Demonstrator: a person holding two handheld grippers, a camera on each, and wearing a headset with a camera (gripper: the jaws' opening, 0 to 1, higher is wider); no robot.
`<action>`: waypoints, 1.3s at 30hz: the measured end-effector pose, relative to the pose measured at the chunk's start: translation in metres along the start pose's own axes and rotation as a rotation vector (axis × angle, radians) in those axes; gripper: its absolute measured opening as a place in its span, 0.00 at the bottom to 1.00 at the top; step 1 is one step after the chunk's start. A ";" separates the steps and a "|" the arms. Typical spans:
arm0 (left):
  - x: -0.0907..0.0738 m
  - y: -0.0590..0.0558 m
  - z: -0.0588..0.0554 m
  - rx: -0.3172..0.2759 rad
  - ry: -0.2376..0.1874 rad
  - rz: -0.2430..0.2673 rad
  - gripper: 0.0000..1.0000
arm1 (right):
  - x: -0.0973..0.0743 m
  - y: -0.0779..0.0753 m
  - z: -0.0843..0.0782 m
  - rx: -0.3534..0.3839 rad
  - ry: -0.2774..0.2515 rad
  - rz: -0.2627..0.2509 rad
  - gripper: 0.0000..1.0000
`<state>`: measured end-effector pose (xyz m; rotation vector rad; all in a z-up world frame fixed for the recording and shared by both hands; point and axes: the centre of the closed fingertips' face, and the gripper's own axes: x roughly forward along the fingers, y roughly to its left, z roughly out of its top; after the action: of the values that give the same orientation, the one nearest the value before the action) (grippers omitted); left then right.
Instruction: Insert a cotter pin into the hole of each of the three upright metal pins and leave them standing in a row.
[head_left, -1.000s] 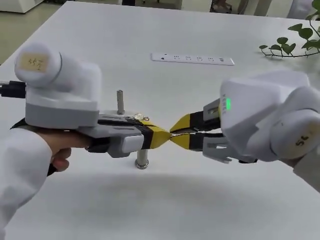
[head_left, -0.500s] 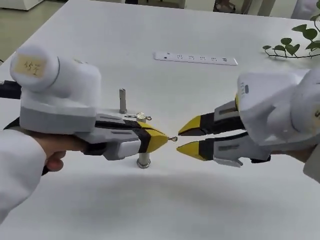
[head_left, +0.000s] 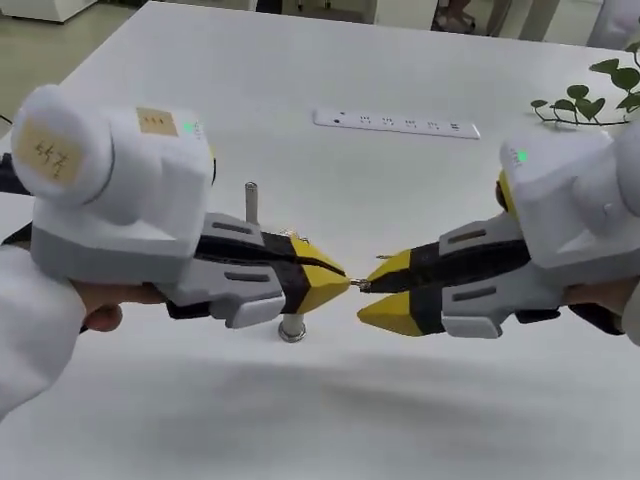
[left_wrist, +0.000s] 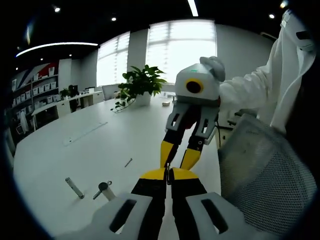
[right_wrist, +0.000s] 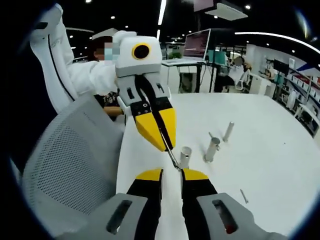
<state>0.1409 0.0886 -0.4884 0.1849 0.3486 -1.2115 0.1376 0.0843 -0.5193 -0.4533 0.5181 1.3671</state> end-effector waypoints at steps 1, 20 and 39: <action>0.000 -0.001 0.000 0.015 0.004 -0.007 0.00 | 0.000 0.000 0.000 0.000 0.000 0.001 0.09; 0.003 -0.016 -0.008 0.108 0.039 -0.104 0.00 | 0.002 0.018 0.001 -0.026 0.018 0.089 0.00; 0.003 -0.019 -0.017 0.117 0.050 -0.134 0.00 | 0.004 0.021 -0.003 -0.036 0.045 0.106 0.00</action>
<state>0.1211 0.0850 -0.5039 0.2972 0.3382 -1.3630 0.1174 0.0889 -0.5240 -0.4927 0.5621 1.4725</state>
